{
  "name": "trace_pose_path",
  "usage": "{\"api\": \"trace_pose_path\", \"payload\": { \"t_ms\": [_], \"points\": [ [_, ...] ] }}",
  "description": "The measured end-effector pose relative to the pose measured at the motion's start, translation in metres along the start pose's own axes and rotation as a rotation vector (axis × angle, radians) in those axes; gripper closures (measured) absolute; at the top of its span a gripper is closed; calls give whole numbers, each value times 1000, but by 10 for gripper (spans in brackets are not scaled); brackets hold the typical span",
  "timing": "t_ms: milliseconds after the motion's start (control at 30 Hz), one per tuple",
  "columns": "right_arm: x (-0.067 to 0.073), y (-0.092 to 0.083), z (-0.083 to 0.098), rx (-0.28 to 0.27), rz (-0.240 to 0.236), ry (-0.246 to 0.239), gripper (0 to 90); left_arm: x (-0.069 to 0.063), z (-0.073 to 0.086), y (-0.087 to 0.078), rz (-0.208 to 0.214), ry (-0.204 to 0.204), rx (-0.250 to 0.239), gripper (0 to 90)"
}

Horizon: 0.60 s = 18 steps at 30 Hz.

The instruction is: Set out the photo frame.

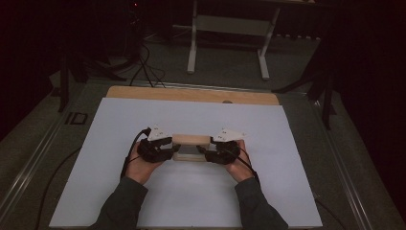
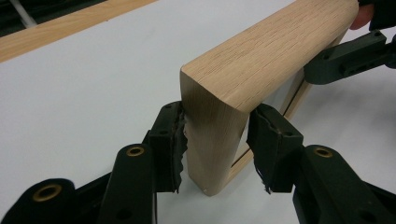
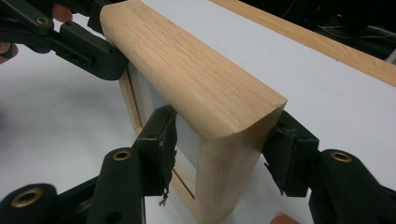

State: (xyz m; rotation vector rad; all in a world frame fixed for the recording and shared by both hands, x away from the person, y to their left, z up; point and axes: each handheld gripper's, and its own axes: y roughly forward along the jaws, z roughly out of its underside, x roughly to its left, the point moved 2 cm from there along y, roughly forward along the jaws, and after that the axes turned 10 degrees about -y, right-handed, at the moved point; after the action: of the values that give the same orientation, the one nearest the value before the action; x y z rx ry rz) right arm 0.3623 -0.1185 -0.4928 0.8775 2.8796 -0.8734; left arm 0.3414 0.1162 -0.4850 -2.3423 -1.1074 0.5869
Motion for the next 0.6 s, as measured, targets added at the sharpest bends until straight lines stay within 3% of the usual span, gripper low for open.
{"api": "trace_pose_path", "payload": {
  "t_ms": [233, 500, 600],
  "points": [
    [-2, 4, -3, 8, 2, -20, 459, 2, 0, 0, -5, -5, 0, 563],
    [-2, 5, -3, 21, 18, -30, 463, 6, 0, 7, 20, -31, -6, 525],
    [-2, 4, -3, 23, 24, -32, 466, 5, 0, 8, 11, -15, -9, 529]
  ]
}}
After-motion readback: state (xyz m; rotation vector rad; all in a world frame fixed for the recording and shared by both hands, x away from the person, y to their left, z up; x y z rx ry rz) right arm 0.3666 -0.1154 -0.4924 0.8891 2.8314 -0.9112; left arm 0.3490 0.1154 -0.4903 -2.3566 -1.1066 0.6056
